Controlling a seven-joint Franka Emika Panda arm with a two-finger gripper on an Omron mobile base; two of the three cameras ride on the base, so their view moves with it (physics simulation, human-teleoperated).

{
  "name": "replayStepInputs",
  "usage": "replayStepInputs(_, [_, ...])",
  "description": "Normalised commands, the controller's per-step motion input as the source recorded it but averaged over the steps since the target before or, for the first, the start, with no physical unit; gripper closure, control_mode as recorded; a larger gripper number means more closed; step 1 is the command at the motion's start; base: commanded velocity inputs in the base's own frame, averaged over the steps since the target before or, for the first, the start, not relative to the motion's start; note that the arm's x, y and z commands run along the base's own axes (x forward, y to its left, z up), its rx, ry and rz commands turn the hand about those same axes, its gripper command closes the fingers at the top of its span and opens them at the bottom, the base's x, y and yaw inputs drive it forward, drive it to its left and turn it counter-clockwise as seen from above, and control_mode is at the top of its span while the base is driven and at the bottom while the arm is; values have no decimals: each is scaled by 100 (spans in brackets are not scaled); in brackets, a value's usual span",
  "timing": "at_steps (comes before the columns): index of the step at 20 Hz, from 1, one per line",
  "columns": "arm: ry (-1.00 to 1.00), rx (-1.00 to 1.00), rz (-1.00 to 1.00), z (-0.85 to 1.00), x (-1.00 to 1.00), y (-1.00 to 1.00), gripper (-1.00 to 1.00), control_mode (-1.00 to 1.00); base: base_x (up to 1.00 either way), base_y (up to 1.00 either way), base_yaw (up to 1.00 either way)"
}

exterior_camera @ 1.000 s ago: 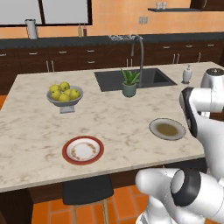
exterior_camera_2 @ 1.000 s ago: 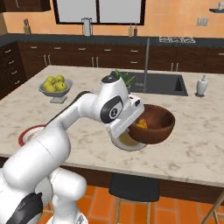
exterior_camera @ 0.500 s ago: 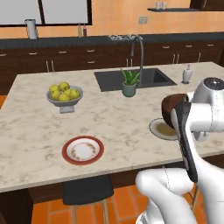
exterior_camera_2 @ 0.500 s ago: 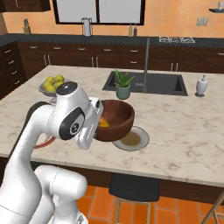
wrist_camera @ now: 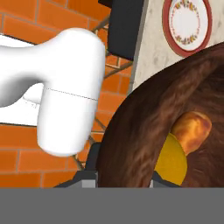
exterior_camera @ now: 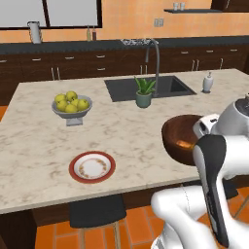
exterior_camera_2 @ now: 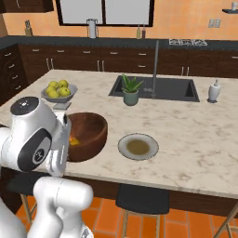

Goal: Pick the chicken drumstick and lemon from their plates and place them in the bowl. Then put the bowl in the fridge.

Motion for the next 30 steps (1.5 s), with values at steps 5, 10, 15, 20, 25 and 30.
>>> replayStepInputs(5, [0,-2,0,25,-91,12,100,-100,0,0,0])
replayStepInputs(10, [-2,-3,0,-13,0,20,100,-100,0,0,0])
replayStepInputs(15, [-6,-1,1,-8,12,7,100,-100,0,0,0])
replayStepInputs(20, [-1,0,0,0,0,0,100,-100,0,0,0])
replayStepInputs(25, [0,0,0,0,0,0,100,-100,0,0,0])
replayStepInputs(30, [0,0,0,0,0,0,100,100,-48,0,0])
